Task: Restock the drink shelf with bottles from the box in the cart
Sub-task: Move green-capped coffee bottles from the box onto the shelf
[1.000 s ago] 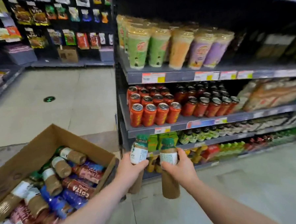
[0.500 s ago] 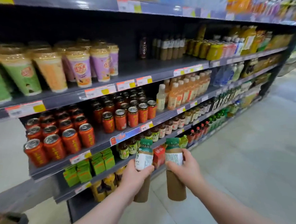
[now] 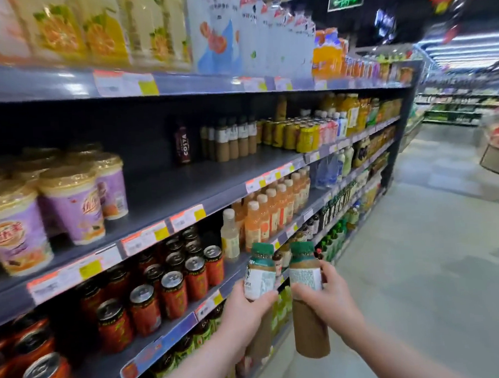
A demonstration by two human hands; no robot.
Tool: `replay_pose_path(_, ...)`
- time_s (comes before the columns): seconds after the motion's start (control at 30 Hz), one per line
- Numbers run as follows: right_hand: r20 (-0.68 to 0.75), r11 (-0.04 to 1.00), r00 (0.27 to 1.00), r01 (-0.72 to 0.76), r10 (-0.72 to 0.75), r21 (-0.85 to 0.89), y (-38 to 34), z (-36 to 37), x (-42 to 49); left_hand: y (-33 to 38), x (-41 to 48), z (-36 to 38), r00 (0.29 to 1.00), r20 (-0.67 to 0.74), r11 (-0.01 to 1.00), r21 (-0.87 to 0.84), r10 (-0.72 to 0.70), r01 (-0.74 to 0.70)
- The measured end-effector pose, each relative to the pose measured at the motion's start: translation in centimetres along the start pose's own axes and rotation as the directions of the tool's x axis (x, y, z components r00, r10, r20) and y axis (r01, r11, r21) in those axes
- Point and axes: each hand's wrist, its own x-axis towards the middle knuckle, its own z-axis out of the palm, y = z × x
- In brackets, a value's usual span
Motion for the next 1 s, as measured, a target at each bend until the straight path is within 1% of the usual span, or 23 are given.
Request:
replay_pose_path(0.13,-0.060,1.000,0.998,0.012,-0.013,-0.009,-1.1,0.3,4.6,2.0,5.1,0.6,0.998,0.040,0.999,0.006,0.051,-0.051)
replay_pose_path(0.27,-0.090,0.999,0.996,0.016,-0.019,-0.029,-1.1,-0.8,8.8,3.0,8.8,2.1,0.997,0.056,0.997,-0.058,0.050,-0.046)
replay_pose_path(0.37,-0.095,0.999,0.995,0.041,-0.044,-0.027,-1.4,-2.0,12.3,3.9,11.2,3.6,0.997,0.063,0.997,-0.067,0.043,-0.038)
replay_pose_path(0.57,0.004,0.993,0.994,0.113,-0.113,-0.016,-1.1,-5.2,20.0,5.6,16.4,8.0,0.999,-0.028,0.994,-0.102,0.034,-0.037)
replay_pose_path(0.7,0.082,0.986,0.984,0.164,-0.160,-0.036,-0.9,-8.1,25.1,7.4,19.4,12.0,0.991,-0.135,0.992,-0.120,0.009,-0.025)
replay_pose_path(0.87,0.199,0.976,0.956,0.219,-0.214,-0.004,-1.5,-11.5,31.4,9.7,22.1,16.2,0.973,-0.230,0.989,-0.144,0.006,-0.040)
replay_pose_path(1.0,0.256,0.963,0.930,0.265,-0.266,0.037,-2.4,-11.7,35.6,10.6,22.9,17.6,0.956,-0.294,0.985,-0.172,-0.018,-0.035)
